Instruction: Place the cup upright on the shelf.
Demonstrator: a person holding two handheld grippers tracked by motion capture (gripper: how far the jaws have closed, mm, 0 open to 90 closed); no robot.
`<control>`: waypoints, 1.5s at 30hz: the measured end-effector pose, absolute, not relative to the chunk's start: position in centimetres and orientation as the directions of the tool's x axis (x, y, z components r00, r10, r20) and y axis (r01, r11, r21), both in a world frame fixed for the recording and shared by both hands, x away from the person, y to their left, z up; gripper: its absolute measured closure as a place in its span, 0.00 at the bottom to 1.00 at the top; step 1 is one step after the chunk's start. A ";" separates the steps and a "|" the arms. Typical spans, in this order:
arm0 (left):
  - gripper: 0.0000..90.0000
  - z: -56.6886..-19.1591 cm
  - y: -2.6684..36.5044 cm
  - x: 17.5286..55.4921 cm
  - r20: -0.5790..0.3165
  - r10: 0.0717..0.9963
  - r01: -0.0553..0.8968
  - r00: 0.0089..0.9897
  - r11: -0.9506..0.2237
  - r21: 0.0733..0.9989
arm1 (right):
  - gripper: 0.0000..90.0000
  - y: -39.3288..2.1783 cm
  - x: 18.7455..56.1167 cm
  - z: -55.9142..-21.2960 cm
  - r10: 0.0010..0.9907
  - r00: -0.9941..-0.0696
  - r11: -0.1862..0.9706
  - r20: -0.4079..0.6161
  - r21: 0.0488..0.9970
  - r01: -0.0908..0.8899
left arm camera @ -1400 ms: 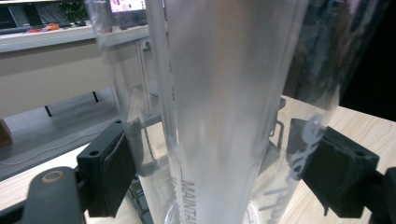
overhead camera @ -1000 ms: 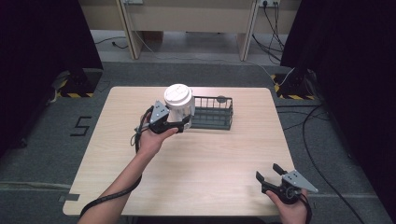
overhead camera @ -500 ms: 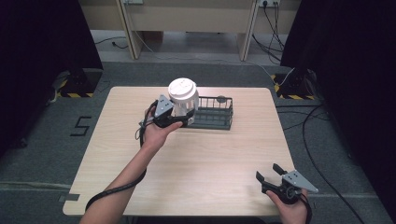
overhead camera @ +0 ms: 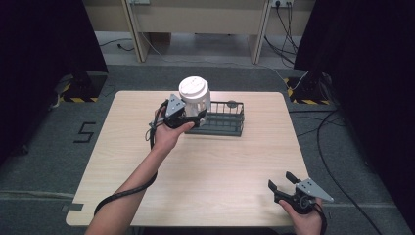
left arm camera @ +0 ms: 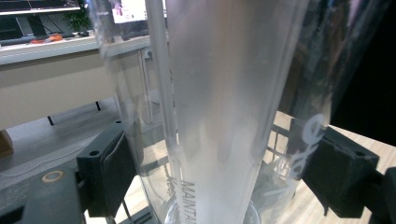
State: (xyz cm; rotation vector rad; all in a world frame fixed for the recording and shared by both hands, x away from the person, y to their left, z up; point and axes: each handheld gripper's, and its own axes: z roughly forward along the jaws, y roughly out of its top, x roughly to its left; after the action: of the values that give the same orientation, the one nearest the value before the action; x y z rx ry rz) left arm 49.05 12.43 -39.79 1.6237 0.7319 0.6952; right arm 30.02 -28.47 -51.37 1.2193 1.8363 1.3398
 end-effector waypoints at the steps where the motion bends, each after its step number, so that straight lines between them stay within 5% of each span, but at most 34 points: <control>1: 0.20 -39.7 12.3 49.2 0.054 0.777 0.090 0.627 -0.141 0.986 | 0.24 -28.5 30.0 -51.4 0.898 -0.434 0.090 0.074 0.934 0.345; 45: 0.20 -41.8 8.7 56.0 0.006 0.837 0.206 0.548 -0.142 0.968 | 0.24 -28.4 30.1 -51.4 0.891 -0.448 0.100 0.071 0.933 0.347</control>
State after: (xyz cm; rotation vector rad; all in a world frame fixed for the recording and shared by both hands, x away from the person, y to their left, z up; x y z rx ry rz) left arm 55.99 8.66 -41.80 1.6576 0.8907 0.6982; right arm 30.07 -28.44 -51.37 1.2075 1.8555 1.3418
